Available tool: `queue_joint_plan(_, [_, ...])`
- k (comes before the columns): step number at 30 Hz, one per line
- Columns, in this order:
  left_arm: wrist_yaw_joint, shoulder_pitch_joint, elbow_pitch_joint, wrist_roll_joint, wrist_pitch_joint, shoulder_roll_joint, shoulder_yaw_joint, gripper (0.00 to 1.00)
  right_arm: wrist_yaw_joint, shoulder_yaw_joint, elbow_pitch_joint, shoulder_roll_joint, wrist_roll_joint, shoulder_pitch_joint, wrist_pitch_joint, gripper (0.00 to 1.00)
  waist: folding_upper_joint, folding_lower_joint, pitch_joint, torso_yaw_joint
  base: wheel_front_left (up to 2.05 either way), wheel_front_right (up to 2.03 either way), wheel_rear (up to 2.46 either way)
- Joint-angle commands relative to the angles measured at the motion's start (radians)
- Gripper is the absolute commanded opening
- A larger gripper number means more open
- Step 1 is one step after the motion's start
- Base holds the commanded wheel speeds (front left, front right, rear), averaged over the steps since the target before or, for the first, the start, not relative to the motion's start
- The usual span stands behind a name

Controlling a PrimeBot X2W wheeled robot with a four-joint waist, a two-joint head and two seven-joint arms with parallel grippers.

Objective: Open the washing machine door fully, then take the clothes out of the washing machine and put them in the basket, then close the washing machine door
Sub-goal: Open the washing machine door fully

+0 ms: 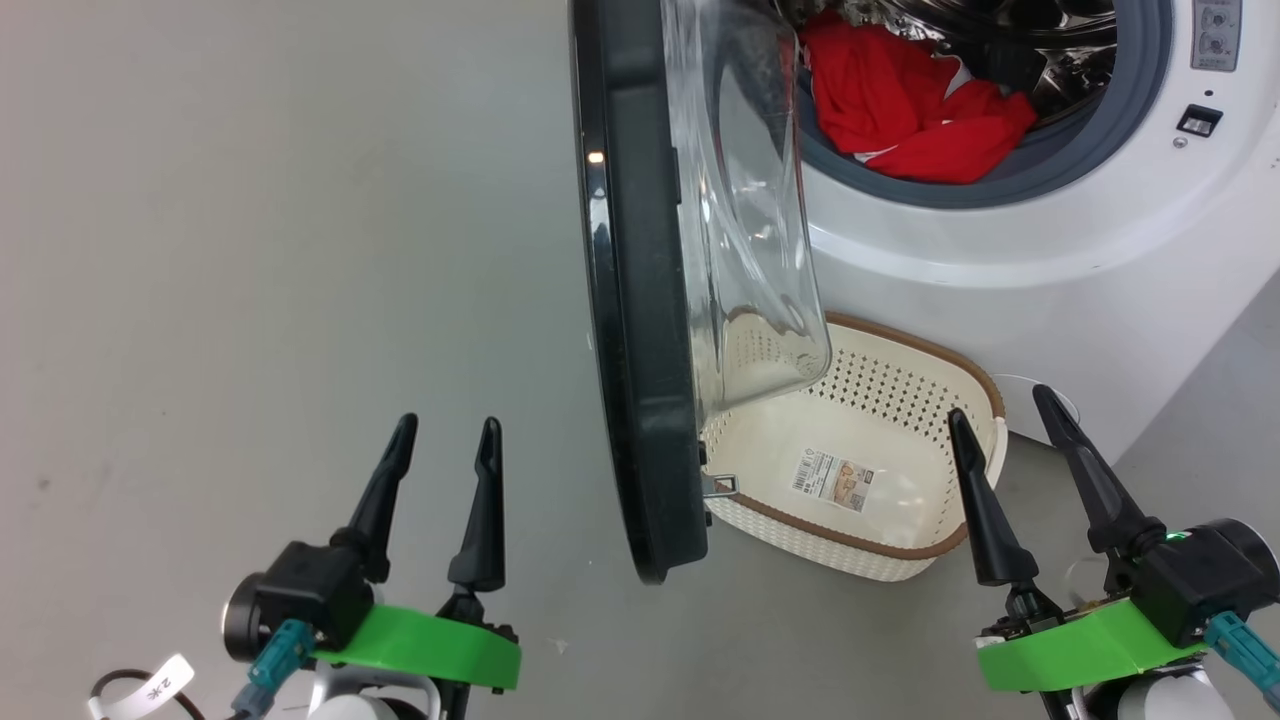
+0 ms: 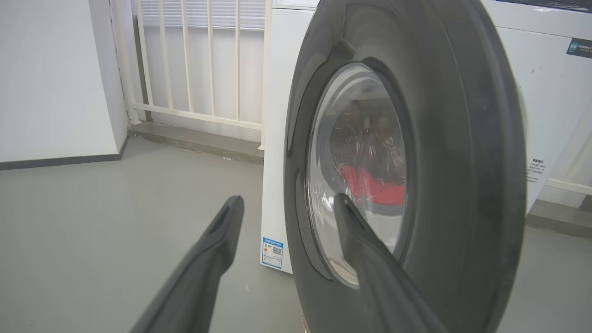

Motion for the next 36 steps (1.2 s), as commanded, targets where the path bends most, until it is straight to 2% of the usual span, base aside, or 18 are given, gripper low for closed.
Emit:
queue_joint_plan(1, [-0.006, -0.001, -0.027, 0.007, -0.008, 0.017, 0.029, 1.0, 0.006, 0.026, -0.022, 0.002, 0.009, -0.016, -0.009, 1.0, 0.0, 0.0, 0.0, 0.002, 0.0, 0.0, 0.0])
queue_joint_plan(2, [-0.007, -0.002, -0.026, 0.007, -0.008, 0.017, 0.027, 0.88, 0.006, 0.025, -0.021, 0.002, 0.01, -0.017, -0.01, 1.0, 0.0, 0.0, -0.001, 0.002, 0.0, 0.0, 0.0])
queue_joint_plan(3, [-0.008, -0.004, -0.031, 0.007, -0.008, 0.017, 0.026, 0.35, 0.006, 0.025, -0.019, 0.003, 0.012, -0.017, -0.01, 1.0, 0.0, 0.0, -0.001, 0.003, 0.0, 0.0, 0.0])
queue_joint_plan(4, [-0.009, -0.007, -0.04, 0.005, -0.008, 0.017, 0.027, 0.0, 0.006, 0.025, -0.018, 0.003, 0.013, -0.018, -0.01, 1.0, 0.0, 0.0, -0.001, 0.003, 0.0, 0.0, 0.0])
queue_joint_plan(12, [-0.002, -0.035, -0.183, 0.029, -0.008, 0.017, 0.024, 0.0, 0.006, 0.031, -0.012, 0.003, 0.018, -0.021, -0.012, 1.0, 0.0, 0.0, 0.003, -0.005, 0.0, 0.0, 0.0])
queue_joint_plan(21, [-0.008, -0.083, -0.32, 0.049, -0.008, 0.017, -0.062, 0.0, 0.006, 0.029, -0.008, 0.003, 0.022, -0.026, -0.013, 1.0, 0.0, 0.0, -0.001, -0.019, 0.0, 0.0, 0.0])
queue_joint_plan(30, [-0.023, -0.122, -0.357, 0.044, 0.002, 0.017, -0.189, 0.0, 0.006, 0.03, -0.006, 0.003, 0.028, -0.028, -0.014, 1.0, 0.0, 0.0, 0.002, -0.031, 0.0, 0.0, 0.0])
queue_joint_plan(36, [-0.029, -0.144, -0.302, 0.053, 0.045, 0.021, -0.269, 0.0, 0.006, 0.033, -0.004, 0.003, 0.035, -0.031, -0.014, 1.0, 0.0, 0.0, 0.006, -0.041, 0.0, 0.0, 0.0])
